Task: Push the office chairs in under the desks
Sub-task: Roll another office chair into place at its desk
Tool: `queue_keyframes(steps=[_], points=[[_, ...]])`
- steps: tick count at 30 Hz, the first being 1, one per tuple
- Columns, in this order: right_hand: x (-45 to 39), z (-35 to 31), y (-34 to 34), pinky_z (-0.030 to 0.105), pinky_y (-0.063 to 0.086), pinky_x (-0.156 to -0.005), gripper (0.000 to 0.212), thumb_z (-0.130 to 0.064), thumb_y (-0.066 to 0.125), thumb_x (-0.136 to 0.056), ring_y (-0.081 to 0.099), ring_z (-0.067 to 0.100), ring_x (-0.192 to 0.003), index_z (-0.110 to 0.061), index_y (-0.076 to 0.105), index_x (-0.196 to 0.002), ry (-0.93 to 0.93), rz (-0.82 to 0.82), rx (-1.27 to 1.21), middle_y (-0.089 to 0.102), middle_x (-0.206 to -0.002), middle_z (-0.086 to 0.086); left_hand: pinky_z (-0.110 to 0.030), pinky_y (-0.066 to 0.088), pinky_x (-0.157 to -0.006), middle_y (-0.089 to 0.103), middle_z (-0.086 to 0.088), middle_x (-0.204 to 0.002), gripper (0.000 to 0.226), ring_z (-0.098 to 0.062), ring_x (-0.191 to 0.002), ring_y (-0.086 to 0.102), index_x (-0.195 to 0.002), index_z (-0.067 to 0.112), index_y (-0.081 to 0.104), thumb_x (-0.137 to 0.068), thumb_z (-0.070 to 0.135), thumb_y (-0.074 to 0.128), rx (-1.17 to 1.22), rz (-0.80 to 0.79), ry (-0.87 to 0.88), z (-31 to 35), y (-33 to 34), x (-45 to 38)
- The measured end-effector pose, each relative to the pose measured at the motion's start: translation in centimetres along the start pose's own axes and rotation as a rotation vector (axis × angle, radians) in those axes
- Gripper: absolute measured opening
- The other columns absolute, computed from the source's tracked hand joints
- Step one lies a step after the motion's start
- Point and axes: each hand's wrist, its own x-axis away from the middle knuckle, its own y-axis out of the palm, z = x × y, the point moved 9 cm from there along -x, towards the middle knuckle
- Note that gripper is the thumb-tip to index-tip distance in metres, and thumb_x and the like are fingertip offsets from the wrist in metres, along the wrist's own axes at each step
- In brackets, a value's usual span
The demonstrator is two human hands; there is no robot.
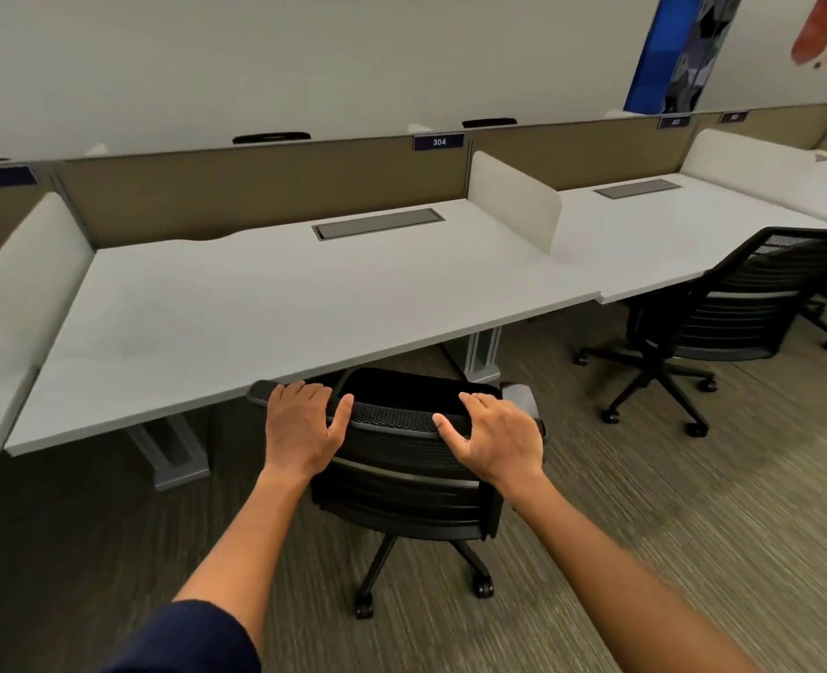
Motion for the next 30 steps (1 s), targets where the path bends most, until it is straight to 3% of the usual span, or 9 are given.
queue_keyframes(steps=[12, 17, 19, 23, 27, 30], points=[[-11.8, 4.5, 2.7, 0.035, 0.058, -0.072, 0.088, -0.079, 0.012, -0.092, 0.07, 0.021, -0.098, -0.019, 0.067, -0.126, -0.04, 0.021, -0.003, 0.073, -0.112, 0.002, -0.055, 0.038, -0.109, 0.073, -0.007, -0.109, 0.069, -0.032, -0.115, 0.061, -0.105, 0.011, 0.072, -0.097, 0.062, 0.026, 0.039, -0.01, -0.072, 0.7, 5.2, -9.7], [-14.7, 7.4, 2.8, 0.043, 0.053, -0.095, 0.095, -0.078, 0.004, -0.092, 0.065, 0.03, -0.115, -0.016, 0.067, -0.127, -0.081, 0.039, 0.0, 0.071, -0.122, 0.008, -0.056, 0.029, -0.115, 0.07, -0.01, -0.123, 0.074, -0.034, -0.132, 0.051, -0.118, 0.01, 0.07, -0.094, 0.066, 0.026, 0.035, -0.031, -0.084, 3.1, 6.2, -11.3], [-15.5, 8.2, 2.8, 0.045, 0.051, -0.097, 0.09, -0.076, 0.009, -0.094, 0.063, 0.032, -0.115, -0.015, 0.067, -0.126, -0.082, 0.044, 0.009, 0.071, -0.121, 0.009, -0.056, 0.022, -0.118, 0.065, -0.009, -0.132, 0.08, -0.032, -0.139, 0.043, -0.125, 0.012, 0.066, -0.092, 0.07, 0.022, 0.029, -0.06, -0.087, 3.7, 6.4, -11.8], [-15.6, 8.7, 3.5, 0.048, 0.047, -0.1, 0.082, -0.073, 0.017, -0.094, 0.059, 0.035, -0.122, -0.016, 0.062, -0.132, -0.054, 0.032, 0.002, 0.069, -0.126, 0.012, -0.056, 0.01, -0.122, 0.051, -0.008, -0.149, 0.091, -0.03, -0.149, 0.027, -0.14, 0.015, 0.054, -0.087, 0.076, 0.013, 0.03, -0.146, -0.064, 4.0, 6.6, -11.8], [-14.8, 7.3, 3.8, 0.049, 0.047, -0.099, 0.087, -0.076, 0.011, -0.094, 0.056, 0.036, -0.124, -0.015, 0.057, -0.137, -0.065, 0.013, -0.045, 0.066, -0.129, 0.013, -0.052, -0.008, -0.123, 0.013, -0.007, -0.169, 0.097, -0.024, -0.156, -0.006, -0.159, 0.019, 0.024, -0.084, 0.079, 0.006, 0.056, -0.279, -0.061, 3.3, 6.5, -11.1], [-14.4, 5.2, 4.2, 0.054, 0.041, -0.106, 0.089, -0.079, 0.008, -0.092, 0.049, 0.035, -0.132, -0.019, 0.045, -0.146, -0.08, -0.018, -0.053, 0.055, -0.143, 0.014, -0.053, -0.012, -0.122, -0.004, -0.006, -0.17, 0.094, -0.023, -0.155, -0.015, -0.161, 0.02, 0.007, -0.087, 0.077, 0.004, 0.02, -0.259, -0.119, 1.9, 5.3, -9.3]])
